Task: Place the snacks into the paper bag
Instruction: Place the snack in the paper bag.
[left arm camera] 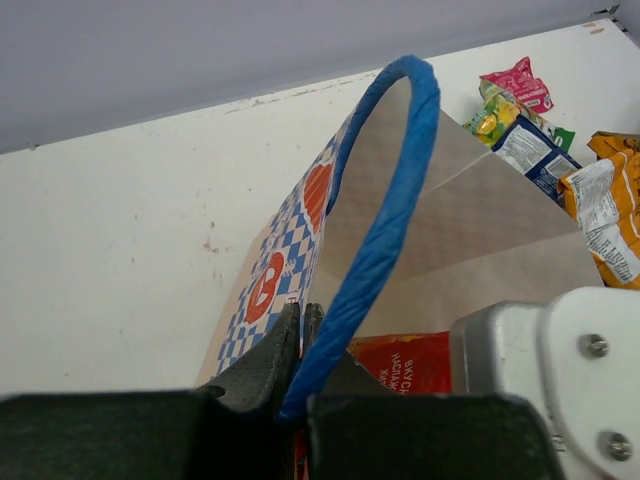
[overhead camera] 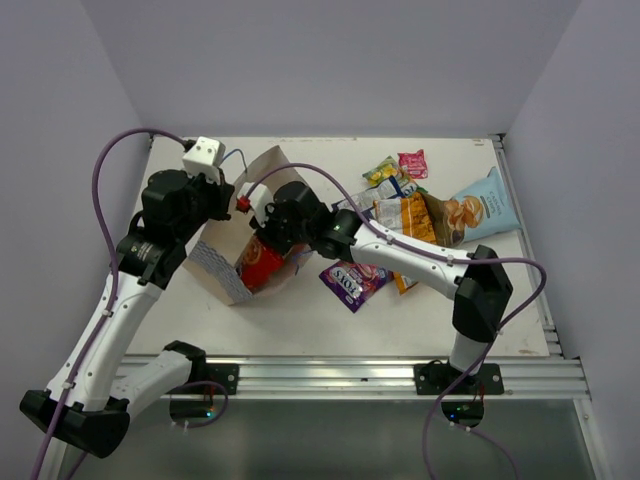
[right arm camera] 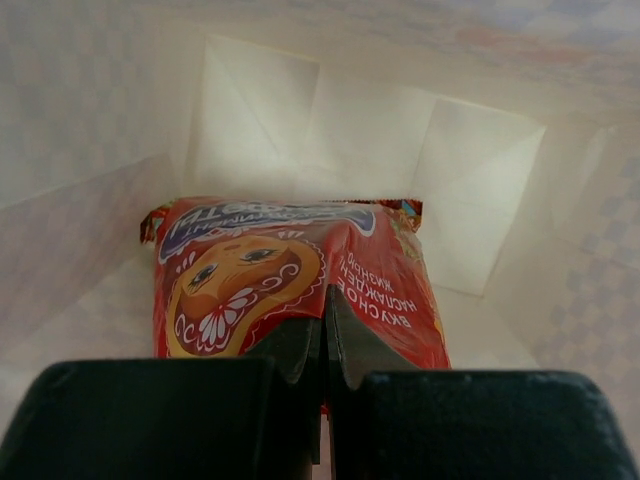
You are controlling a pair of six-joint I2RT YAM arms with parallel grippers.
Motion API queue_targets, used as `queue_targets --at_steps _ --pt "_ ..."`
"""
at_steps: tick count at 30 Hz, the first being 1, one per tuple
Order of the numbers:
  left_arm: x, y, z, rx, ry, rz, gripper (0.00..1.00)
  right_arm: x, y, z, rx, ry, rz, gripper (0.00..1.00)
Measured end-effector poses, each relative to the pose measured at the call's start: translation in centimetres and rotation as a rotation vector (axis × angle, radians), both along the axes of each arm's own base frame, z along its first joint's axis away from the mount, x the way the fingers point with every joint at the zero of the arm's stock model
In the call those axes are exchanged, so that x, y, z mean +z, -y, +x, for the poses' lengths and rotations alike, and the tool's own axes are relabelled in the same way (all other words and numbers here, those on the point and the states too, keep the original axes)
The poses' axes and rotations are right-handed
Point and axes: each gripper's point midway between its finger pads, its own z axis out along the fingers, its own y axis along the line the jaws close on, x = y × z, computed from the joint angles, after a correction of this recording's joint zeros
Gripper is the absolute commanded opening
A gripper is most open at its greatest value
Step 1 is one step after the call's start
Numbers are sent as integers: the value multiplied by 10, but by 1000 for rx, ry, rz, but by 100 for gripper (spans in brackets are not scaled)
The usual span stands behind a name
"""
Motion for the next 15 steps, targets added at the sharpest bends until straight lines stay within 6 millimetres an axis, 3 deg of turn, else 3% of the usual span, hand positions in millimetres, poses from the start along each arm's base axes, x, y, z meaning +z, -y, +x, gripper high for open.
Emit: queue_targets --at_steps 2,5,6,11,15 --pt "0 0 0 1 -2 -4 0 -12 0 -2 -5 -19 -10 3" --pt "0 0 0 1 -3 -4 0 -19 0 -4 -10 -45 -12 15" --pt "0 0 0 1 -3 -4 0 -19 -1 -5 -8 -53 -7 25" --pt "-1 0 0 2 -5 -3 0 -15 -5 -13 12 -86 17 43" --pt "-2 -1 0 5 -6 -1 0 3 -3 -18 26 -90 32 56"
